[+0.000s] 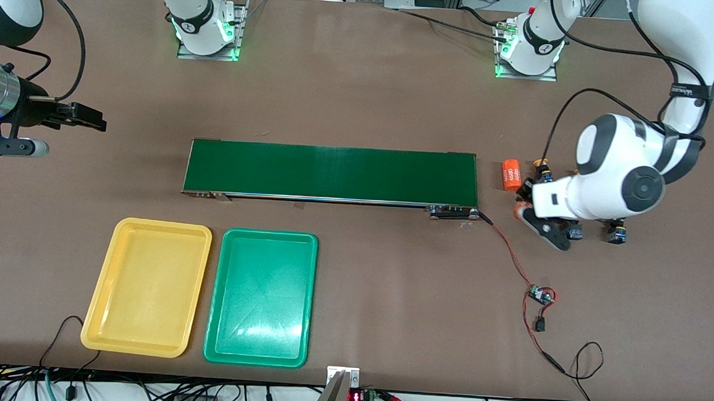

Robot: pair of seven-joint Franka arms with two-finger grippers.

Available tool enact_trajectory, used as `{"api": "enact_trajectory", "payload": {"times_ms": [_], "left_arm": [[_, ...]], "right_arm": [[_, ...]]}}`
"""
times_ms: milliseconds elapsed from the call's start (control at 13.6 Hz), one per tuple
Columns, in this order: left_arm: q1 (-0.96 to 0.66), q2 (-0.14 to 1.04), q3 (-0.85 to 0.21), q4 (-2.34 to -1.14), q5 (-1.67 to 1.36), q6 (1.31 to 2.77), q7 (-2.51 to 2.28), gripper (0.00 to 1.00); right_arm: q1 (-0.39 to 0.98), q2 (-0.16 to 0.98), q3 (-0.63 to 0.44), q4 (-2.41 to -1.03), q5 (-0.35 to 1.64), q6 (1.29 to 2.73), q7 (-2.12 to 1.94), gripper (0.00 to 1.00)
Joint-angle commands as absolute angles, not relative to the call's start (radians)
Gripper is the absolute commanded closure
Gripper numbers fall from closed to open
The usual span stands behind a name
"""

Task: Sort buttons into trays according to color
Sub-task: 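Carry the cylinder onto the conveyor belt and open the left gripper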

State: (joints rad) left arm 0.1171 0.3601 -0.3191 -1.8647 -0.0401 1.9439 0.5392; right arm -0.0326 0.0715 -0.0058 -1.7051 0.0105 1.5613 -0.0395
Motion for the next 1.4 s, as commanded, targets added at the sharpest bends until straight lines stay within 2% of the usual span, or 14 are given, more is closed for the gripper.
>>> {"api": "enact_trajectory", "payload": {"times_ms": [0,442,664,1180,1327], "left_arm": [[0.126,0.337,-0.391,-1.888,-0.040,1.910,0.690,1.00],[0.057,0.368,-0.410,-1.887,-0.032,1.925,0.978,1.00],[0.008,0.400,-0.408,-1.887,-0.029,2.005,1.063,1.00],[-0.057,0.442,-0.408,-1.888,0.078,2.045,1.068,1.00],[-0.075,0.459,-0.407,-1.902,0.095,2.080,1.066,0.97]], "right_arm": [[-0.031,0.078,-0.005,-1.695,0.025,1.566,-0.040,0.00],[-0.029,0.090,-0.003,-1.686,0.026,1.572,-0.038,0.00],[-0.029,0.097,-0.003,-1.674,0.026,1.571,-0.037,0.00],[-0.029,0.098,-0.003,-1.674,0.025,1.569,-0.040,0.00],[-0.028,0.098,-0.003,-1.672,0.025,1.566,-0.038,0.00]]}}
